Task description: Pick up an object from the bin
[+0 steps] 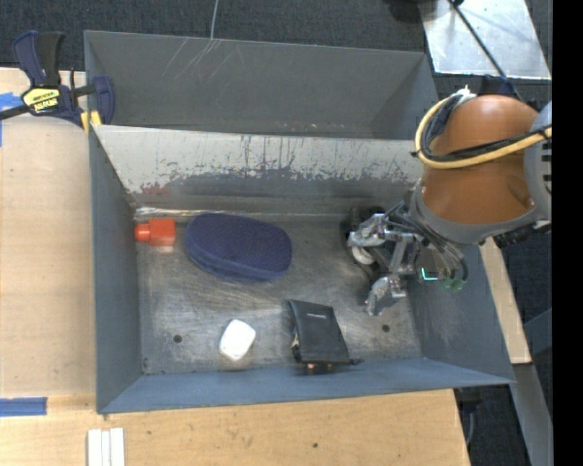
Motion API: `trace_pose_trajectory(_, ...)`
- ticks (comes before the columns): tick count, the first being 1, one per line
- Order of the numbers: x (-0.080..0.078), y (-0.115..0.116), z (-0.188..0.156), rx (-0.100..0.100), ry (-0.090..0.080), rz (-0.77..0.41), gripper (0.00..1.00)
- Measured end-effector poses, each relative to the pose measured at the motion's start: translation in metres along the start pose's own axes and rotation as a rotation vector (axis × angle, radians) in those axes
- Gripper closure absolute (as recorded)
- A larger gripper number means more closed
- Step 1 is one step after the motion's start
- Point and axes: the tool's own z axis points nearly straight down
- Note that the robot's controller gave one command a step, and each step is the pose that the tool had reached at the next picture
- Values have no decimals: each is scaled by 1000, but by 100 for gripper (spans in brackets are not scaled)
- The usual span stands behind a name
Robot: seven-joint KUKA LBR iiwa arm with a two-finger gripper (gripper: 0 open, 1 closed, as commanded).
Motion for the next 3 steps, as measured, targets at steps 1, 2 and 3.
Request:
trace_pose_trajectory(1,9,27,103,2,-19,35,0)
trace_pose_trajectory(2,4,28,97,1,-34,35,100)
trace_pose_trajectory(3,38,31,-52,0,-15,41,100)
